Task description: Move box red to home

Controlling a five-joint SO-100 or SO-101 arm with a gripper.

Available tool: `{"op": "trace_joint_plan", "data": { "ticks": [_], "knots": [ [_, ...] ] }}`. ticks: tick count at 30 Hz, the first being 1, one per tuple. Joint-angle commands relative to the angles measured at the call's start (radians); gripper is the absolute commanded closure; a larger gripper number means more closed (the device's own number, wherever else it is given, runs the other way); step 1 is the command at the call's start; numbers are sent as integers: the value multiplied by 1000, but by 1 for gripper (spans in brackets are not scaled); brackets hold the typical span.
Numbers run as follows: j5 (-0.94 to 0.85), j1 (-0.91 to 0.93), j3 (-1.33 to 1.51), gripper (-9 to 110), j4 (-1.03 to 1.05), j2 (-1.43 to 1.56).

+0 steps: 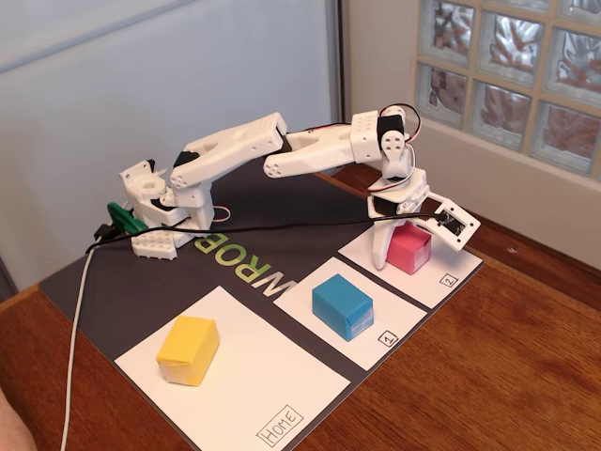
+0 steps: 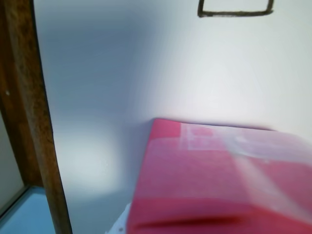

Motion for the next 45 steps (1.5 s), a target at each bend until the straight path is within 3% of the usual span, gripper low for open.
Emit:
{"op": "trace_joint_plan", "data": {
  "ticks": [1, 7, 17, 45],
  "knots": [
    [-6, 8, -46, 66, 0, 11],
    [-14, 9, -48, 87, 6, 11],
    [-44, 28, -48, 101, 26, 31],
    [-311, 129, -41, 102, 405, 336]
  ]
}}
